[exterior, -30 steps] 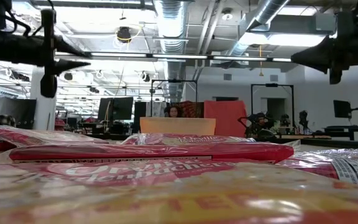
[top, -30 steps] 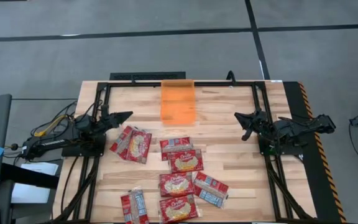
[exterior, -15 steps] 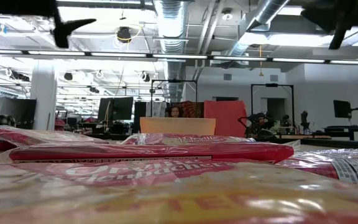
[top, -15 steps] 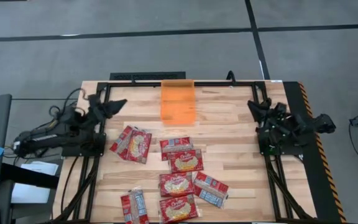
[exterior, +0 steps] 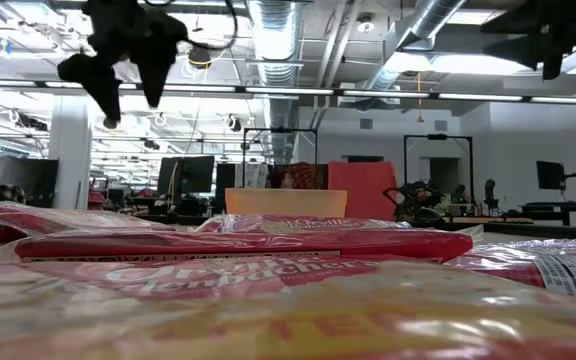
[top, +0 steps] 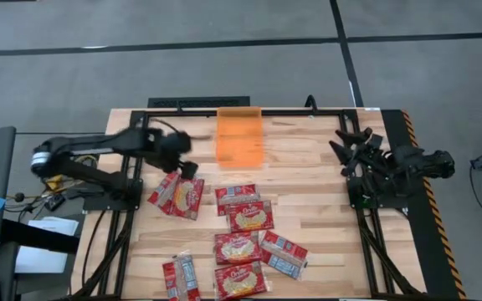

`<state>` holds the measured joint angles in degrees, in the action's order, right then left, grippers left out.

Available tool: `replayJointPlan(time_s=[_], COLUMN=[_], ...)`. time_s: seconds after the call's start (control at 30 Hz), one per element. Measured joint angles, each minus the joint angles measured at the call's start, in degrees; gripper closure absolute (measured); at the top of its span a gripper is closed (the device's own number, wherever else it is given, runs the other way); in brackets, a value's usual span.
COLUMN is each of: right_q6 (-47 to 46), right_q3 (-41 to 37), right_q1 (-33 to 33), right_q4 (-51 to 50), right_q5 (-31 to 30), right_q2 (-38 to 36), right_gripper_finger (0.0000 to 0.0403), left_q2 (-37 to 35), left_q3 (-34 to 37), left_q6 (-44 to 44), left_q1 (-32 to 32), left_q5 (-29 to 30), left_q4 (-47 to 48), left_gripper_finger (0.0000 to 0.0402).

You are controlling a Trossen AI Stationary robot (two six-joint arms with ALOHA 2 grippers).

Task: Sort popcorn bags into baskets
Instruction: Put the red popcorn bag into the orange bin

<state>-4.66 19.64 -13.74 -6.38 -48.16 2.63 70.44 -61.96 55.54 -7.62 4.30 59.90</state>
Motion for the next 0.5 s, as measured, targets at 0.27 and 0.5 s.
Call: replayJointPlan(time_s=[0.27,0.5], right_q6=[-9.30,-9.47], right_q3=[0.00,0.00], right_q1=[0.00,0.00], right_q4=[-7.44,-6.98], right_q5=[0.07,2.14], right_q2=[0.00,0.10], right_gripper_finger=[0.0133,0.0133], left_q2=[6.32,0.17], left_q3=[4.92,9.61], left_q6=[13.40,23.24], left_q1=[10.54,16.40], left_q5=[6.89,9.52], left_q4=[-0.80,-6.34], left_gripper_finger=[0.0077,0.0077])
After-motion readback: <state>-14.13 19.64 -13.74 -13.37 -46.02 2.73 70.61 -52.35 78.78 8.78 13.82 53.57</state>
